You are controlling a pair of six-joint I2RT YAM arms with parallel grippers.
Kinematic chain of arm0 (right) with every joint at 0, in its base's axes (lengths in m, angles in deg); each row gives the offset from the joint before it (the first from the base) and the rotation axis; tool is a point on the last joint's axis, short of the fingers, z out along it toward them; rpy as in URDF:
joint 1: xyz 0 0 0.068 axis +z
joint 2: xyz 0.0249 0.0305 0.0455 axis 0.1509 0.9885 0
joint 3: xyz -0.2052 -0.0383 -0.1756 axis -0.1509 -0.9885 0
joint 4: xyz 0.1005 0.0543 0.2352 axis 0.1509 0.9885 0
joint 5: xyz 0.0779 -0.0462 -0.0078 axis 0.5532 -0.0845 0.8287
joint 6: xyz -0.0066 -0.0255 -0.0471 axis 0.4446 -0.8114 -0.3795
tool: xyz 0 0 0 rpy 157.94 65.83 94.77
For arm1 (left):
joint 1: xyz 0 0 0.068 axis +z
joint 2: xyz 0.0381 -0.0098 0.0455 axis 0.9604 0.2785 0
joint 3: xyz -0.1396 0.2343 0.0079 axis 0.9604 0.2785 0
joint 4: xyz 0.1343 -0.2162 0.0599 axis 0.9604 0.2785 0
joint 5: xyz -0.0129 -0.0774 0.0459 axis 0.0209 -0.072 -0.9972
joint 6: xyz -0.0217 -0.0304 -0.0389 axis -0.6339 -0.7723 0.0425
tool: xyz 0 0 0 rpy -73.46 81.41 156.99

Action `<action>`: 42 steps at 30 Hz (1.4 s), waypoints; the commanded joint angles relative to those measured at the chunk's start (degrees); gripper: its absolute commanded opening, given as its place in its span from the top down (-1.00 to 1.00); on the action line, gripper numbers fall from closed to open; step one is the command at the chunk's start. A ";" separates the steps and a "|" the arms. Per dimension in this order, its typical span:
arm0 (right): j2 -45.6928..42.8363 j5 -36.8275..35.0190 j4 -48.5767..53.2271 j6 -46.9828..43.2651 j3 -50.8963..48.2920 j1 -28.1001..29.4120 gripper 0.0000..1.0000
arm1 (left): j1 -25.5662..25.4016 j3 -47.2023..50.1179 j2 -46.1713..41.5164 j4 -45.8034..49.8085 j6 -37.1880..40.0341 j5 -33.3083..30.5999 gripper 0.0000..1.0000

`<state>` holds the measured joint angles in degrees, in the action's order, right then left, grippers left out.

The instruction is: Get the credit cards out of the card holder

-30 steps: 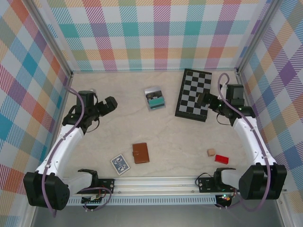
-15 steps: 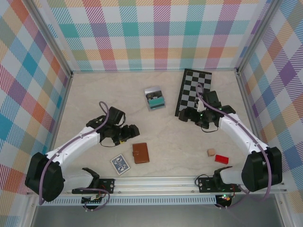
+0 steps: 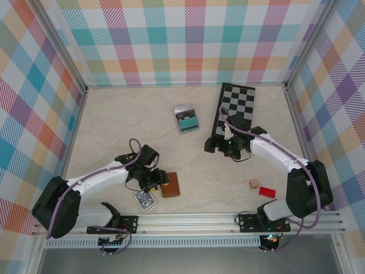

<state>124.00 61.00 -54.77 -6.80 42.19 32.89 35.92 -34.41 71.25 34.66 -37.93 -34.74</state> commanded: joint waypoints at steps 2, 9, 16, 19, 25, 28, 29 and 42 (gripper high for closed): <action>1.09 -0.51 -0.49 1.11 2.44 1.01 -0.98 | -2.57 -0.96 4.45 -5.06 -2.31 1.44 -0.05; 1.63 -0.90 -0.22 1.49 2.74 1.80 -0.98 | -7.44 -7.38 13.55 -10.89 -3.19 2.05 0.12; 1.98 -1.04 0.13 2.03 2.29 2.66 -0.96 | -10.18 -15.01 23.00 -18.01 -6.05 2.87 0.24; 2.03 -0.73 0.65 2.16 1.81 3.29 -0.93 | -10.08 -17.06 23.34 -17.33 -5.98 1.73 0.23; 2.57 0.89 1.05 2.56 -0.37 5.87 -0.80 | -6.76 -13.50 17.25 -14.87 -4.99 0.26 0.09; 3.66 1.61 0.42 3.24 -0.97 7.82 -0.75 | -4.31 -10.30 13.48 -14.86 -4.96 0.60 0.05; 4.36 1.77 0.22 3.58 -0.88 8.71 -0.73 | -3.65 -9.51 12.65 -14.93 -5.11 0.84 0.04; 21.85 -21.54 18.02 5.23 18.01 26.71 -0.60 | 5.69 -2.30 3.79 -6.01 -6.45 -3.36 -0.05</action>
<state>142.95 47.84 -44.74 -3.21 56.13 57.00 39.70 -38.45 78.05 24.56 -43.35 -36.34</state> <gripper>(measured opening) 0.798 0.520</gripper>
